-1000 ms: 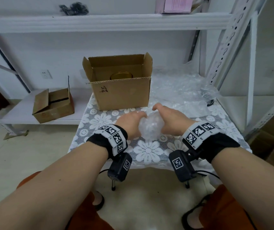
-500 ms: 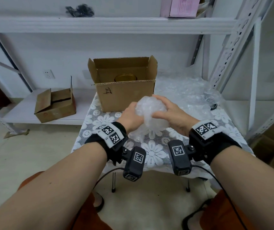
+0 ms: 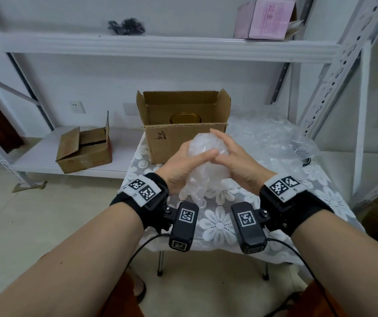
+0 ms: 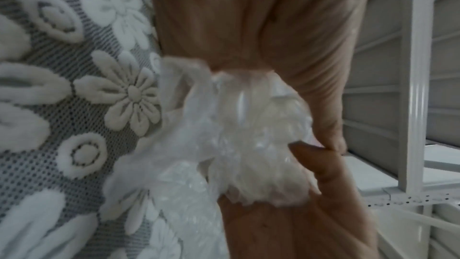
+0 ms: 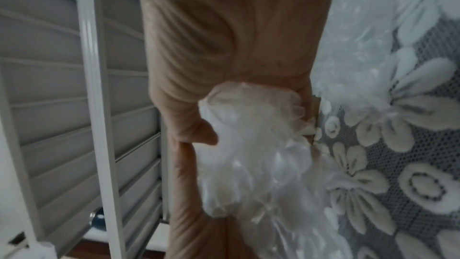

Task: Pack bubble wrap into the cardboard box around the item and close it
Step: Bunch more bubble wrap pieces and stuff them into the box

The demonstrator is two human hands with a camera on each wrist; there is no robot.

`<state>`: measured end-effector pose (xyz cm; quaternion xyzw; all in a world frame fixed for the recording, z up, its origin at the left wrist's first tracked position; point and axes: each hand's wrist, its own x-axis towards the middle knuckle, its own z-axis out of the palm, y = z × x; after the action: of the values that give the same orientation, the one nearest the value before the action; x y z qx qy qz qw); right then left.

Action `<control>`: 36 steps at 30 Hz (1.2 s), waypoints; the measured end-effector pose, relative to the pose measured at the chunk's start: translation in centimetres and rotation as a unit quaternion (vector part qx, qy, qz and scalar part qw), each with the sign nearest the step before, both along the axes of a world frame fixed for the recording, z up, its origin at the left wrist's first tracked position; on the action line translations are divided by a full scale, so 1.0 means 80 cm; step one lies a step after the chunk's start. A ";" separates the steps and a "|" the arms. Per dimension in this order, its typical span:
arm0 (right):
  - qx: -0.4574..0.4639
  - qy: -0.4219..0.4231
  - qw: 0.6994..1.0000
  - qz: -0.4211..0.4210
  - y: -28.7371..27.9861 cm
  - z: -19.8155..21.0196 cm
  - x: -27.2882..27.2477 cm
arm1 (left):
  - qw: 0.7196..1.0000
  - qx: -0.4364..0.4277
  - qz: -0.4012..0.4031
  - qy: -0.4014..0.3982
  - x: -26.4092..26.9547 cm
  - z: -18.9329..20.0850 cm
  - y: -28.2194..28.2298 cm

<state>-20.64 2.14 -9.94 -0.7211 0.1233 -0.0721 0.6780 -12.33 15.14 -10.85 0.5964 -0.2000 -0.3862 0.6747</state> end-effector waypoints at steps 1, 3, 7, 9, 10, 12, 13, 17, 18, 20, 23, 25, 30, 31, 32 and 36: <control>0.056 -0.004 0.998 0.005 0.001 0.002 0.001 | 1.000 -0.003 0.015 -0.013 0.003 0.000 0.002; 0.176 -0.018 0.984 0.002 0.003 0.008 0.005 | 0.999 -0.021 0.042 -0.017 0.012 0.001 0.005; 0.273 -0.025 0.962 0.006 0.009 0.016 0.013 | 0.994 -0.060 0.087 -0.031 0.019 0.000 0.005; 0.315 -0.026 0.947 0.051 0.013 0.021 0.015 | 0.990 -0.091 0.098 -0.036 0.019 0.005 0.002; 0.341 -0.025 0.937 0.067 0.015 0.023 0.015 | 0.989 -0.106 0.100 -0.037 0.020 0.006 0.000; 0.382 -0.032 0.920 0.084 0.015 0.023 0.018 | 0.986 -0.126 0.103 -0.042 0.020 0.013 -0.002; 0.395 -0.037 0.913 0.092 0.016 0.023 0.019 | 0.985 -0.126 0.108 -0.047 0.019 0.018 -0.002; 0.433 -0.060 0.892 0.111 0.023 0.024 0.019 | 0.979 -0.104 0.121 -0.126 0.015 0.026 -0.004; 0.441 -0.064 0.889 0.110 0.023 0.025 0.019 | 0.975 -0.100 0.119 -0.161 0.014 0.027 -0.003; 0.435 -0.070 0.892 0.104 0.022 0.032 0.019 | 0.967 -0.086 0.108 -0.214 0.018 0.026 -0.002; 0.408 -0.073 0.906 0.086 0.018 0.046 0.021 | 0.958 -0.053 0.081 -0.269 0.030 0.026 0.001; 0.384 -0.074 0.917 0.082 0.012 0.057 0.024 | 0.940 -0.026 0.072 -0.332 0.037 0.026 0.004; 0.305 -0.098 0.944 0.082 0.001 0.090 0.039 | 0.860 0.009 0.155 -0.487 0.040 0.041 0.020; 0.277 -0.111 0.952 0.076 0.001 0.098 0.044 | 0.844 0.009 0.176 -0.506 0.044 0.041 0.022; 0.249 -0.122 0.959 0.065 0.002 0.106 0.050 | 0.826 0.017 0.197 -0.527 0.050 0.040 0.024; 0.128 -0.145 0.980 -0.055 0.009 0.124 0.078 | 0.761 0.134 0.224 -0.594 0.077 0.034 0.031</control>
<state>-14.38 2.87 -0.04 -0.6027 0.0714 -0.1970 0.7700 -6.17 17.65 -8.14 0.8184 -0.3677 0.1850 0.4011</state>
